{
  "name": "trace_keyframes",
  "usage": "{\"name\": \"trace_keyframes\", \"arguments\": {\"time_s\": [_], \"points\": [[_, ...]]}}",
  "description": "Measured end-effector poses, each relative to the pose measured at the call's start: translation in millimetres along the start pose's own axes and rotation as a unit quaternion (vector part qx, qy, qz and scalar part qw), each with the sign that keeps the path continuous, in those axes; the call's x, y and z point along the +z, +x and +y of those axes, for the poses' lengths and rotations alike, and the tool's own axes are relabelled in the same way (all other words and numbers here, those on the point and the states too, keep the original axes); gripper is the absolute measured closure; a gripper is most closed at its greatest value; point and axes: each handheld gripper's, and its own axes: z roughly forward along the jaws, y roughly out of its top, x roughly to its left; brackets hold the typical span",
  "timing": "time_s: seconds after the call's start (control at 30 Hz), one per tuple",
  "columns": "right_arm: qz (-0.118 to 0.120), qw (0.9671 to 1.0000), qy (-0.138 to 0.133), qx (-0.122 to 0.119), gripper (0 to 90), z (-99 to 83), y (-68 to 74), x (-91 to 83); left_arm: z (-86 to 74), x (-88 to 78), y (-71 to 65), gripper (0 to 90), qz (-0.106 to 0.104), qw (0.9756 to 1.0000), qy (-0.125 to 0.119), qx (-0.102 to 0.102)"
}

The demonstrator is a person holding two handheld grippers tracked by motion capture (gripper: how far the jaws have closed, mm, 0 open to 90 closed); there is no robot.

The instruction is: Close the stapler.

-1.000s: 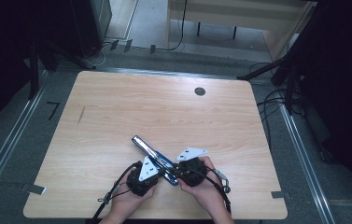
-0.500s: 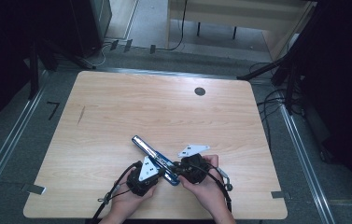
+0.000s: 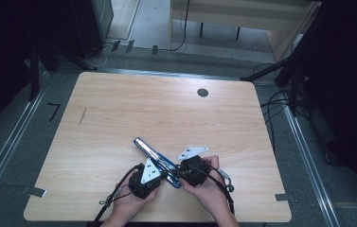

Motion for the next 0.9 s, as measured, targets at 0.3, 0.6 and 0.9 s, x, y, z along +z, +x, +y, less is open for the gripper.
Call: {"name": "trace_keyframes", "arguments": {"time_s": [0.3,0.6,0.9], "points": [[0.000,1.0000,0.003,0.003,80.0,-0.2,0.1,1.4,0.0,0.1,-0.1,90.0,0.000,1.0000,-0.001,0.000],[-0.002,0.9999,0.010,0.003,80.0,-0.7,1.0,2.6,0.0,0.1,-0.3,90.0,0.000,1.0000,-0.001,0.000],[-0.003,1.0000,0.007,0.004,79.6,-0.9,-0.9,2.2,-0.1,0.1,-0.3,90.0,0.001,1.0000,-0.001,0.001]]}}
